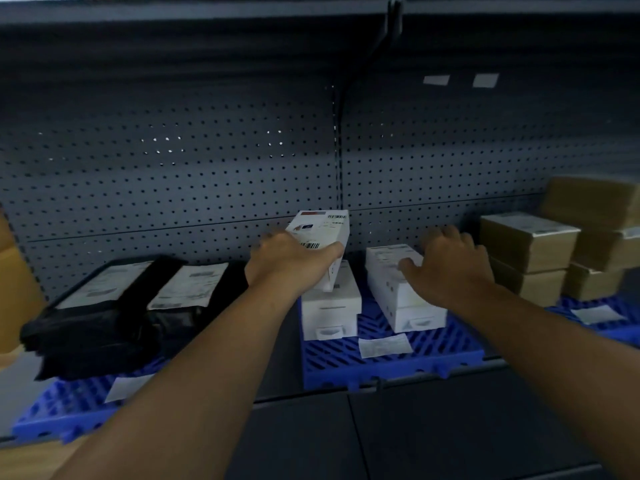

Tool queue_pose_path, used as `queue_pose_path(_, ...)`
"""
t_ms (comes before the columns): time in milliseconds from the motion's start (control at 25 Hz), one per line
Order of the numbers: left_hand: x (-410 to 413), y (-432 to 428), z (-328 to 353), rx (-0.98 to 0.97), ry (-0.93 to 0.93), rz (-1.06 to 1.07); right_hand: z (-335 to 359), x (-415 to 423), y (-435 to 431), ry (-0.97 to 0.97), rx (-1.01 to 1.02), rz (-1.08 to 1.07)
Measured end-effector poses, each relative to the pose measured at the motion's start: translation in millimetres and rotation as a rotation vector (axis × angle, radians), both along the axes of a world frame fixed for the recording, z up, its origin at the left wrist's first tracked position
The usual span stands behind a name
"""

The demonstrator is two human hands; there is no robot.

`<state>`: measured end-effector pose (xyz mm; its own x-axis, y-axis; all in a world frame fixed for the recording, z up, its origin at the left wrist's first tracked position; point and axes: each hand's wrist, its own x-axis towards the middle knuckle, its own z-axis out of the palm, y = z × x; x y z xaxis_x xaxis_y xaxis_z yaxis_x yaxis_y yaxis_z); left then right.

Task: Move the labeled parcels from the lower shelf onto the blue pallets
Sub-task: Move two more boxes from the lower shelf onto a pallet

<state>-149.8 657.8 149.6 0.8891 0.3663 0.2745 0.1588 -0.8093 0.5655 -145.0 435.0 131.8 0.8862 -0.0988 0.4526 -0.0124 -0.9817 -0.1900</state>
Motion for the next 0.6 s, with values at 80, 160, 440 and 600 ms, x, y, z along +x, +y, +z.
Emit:
queue_pose_path(80, 11, -6, -4, 0.023, 0.015, 0.025, 0, 8, -11, -0.005, -0.002, -0.004)
queue_pose_path(160, 19, -13, -8, 0.038, 0.050, 0.045, 2, 17, -18, -0.002, -0.012, -0.001)
queue_pose_path(440, 31, -48, -14, 0.094, 0.171, 0.197, 6, 48, -39, -0.015, -0.039, 0.084)
queue_pose_path(600, 33, -69, -19, 0.143, 0.170, 0.250, 3, 57, -56, -0.021, -0.022, 0.133)
